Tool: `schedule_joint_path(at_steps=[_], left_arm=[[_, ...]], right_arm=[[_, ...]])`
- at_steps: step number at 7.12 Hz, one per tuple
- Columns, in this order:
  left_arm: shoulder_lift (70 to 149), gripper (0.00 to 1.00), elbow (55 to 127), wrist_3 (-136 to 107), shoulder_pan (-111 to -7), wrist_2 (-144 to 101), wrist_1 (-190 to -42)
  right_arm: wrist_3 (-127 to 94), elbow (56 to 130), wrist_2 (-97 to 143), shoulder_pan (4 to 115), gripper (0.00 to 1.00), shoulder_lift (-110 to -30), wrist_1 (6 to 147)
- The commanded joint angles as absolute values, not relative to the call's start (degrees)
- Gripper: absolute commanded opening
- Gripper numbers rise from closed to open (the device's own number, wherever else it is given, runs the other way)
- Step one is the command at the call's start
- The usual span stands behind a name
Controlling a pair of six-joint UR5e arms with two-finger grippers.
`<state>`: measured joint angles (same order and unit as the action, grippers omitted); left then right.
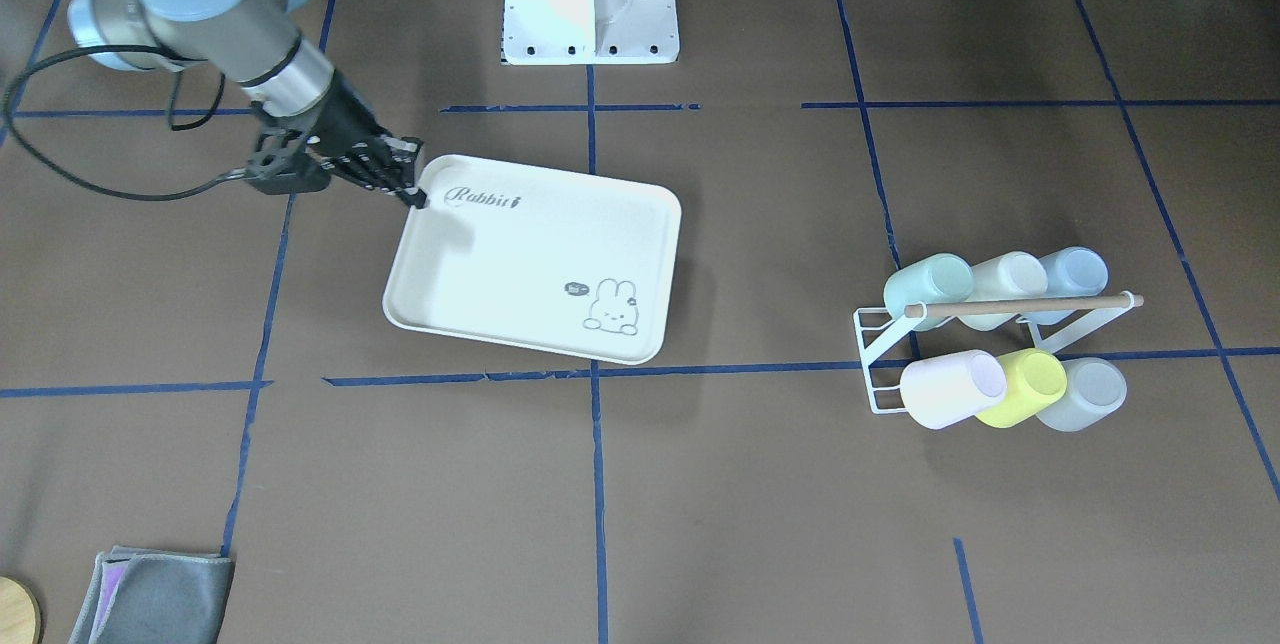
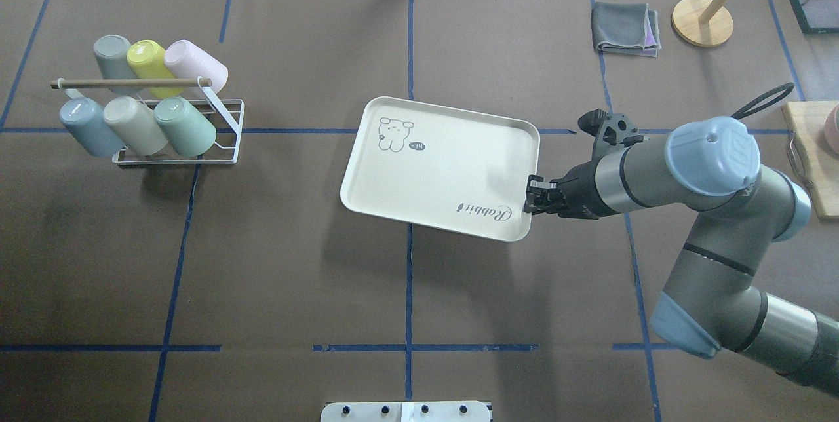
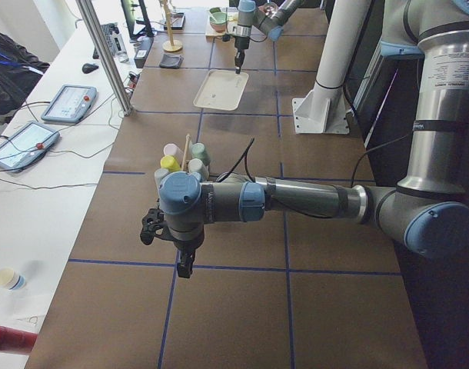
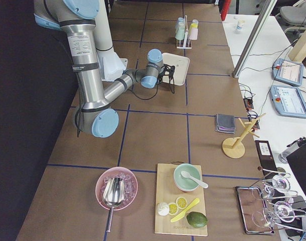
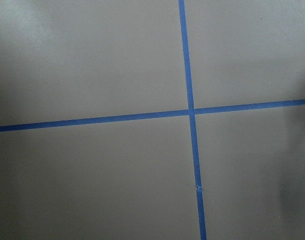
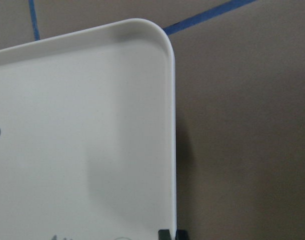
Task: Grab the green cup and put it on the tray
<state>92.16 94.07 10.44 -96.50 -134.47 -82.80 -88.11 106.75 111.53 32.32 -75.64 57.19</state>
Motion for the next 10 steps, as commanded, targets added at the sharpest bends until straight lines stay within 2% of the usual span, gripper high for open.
schedule_joint_path(at_steps=[1, 10], left_arm=[[92.20, 1.00, 94.22, 10.37, -96.50, -134.47, -82.71], [92.29, 1.00, 94.31, 10.37, -96.77, -134.38, -82.62]], right_arm=[[-88.51, 106.61, 109.51, 28.49, 0.00, -73.56, 60.03], [-81.30, 105.47, 109.51, 26.81, 0.00, -73.65, 60.03]])
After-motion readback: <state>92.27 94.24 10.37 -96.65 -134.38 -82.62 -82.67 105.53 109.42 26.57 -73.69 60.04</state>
